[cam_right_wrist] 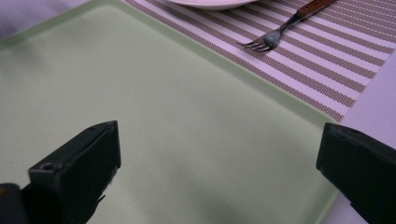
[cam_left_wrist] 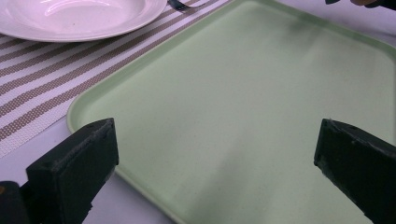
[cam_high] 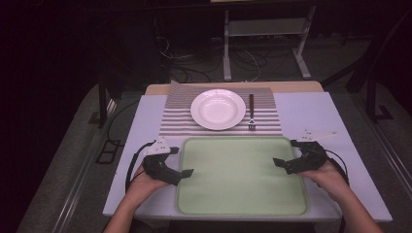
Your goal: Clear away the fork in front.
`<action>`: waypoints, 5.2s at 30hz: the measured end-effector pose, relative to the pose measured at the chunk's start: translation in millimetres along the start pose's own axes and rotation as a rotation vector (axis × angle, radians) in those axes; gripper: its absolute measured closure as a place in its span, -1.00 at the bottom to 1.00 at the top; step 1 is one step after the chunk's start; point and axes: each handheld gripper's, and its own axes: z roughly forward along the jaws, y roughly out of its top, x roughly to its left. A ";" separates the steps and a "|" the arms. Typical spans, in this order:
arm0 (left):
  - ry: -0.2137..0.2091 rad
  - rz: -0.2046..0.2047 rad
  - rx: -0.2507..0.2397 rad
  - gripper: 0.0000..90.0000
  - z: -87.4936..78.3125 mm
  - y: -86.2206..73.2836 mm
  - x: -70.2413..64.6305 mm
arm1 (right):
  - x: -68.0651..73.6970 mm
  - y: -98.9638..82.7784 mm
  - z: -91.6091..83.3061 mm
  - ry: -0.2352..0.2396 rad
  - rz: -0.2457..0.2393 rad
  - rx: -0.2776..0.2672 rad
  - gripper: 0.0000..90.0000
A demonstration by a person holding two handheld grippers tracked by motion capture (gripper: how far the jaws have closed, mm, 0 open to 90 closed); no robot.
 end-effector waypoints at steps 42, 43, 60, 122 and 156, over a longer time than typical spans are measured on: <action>0.001 -0.002 -0.003 -1.00 2.4 -1.9 -1.0 | -40.5 81.1 56.0 -0.052 0.062 0.049 -0.91; 0.001 -0.002 -0.003 -1.00 2.4 -1.9 -1.0 | -40.5 81.1 56.0 -0.052 0.062 0.049 -0.91; 0.005 0.005 -0.001 -1.00 1.9 -2.4 0.5 | -61.9 106.7 87.5 -0.110 0.149 0.135 -0.37; -0.005 0.021 0.023 -1.00 5.5 -5.5 -0.7 | -101.0 155.4 195.4 -0.241 0.313 0.484 0.59; 0.006 0.023 0.035 -1.00 4.7 -7.9 -0.3 | -94.3 160.6 101.1 -0.184 0.249 0.232 0.71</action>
